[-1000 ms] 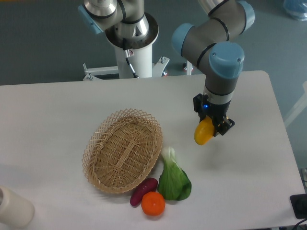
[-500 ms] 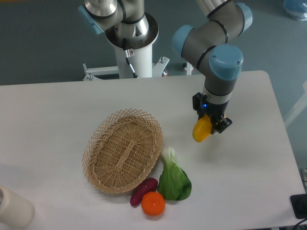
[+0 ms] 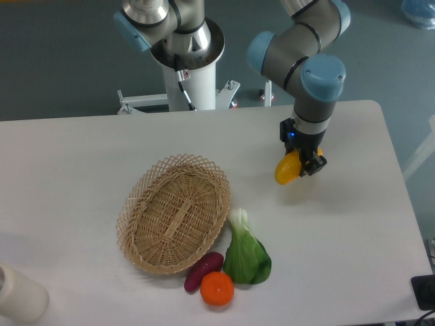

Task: Place the mango on the table
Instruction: 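Lower the held yellow mango toward the table with the gripper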

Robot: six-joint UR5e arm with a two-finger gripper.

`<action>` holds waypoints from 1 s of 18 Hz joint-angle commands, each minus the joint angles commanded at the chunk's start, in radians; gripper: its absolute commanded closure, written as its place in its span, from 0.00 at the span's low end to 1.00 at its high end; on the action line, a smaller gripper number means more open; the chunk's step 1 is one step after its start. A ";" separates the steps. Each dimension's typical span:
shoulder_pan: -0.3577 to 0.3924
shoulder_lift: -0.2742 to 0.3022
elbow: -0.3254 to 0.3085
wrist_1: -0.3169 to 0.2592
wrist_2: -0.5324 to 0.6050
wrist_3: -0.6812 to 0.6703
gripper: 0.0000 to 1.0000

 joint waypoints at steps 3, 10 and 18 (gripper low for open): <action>0.003 0.018 -0.037 0.003 0.006 0.049 0.63; 0.025 0.023 -0.133 0.124 0.008 0.112 0.59; 0.029 0.032 -0.166 0.127 0.021 0.131 0.43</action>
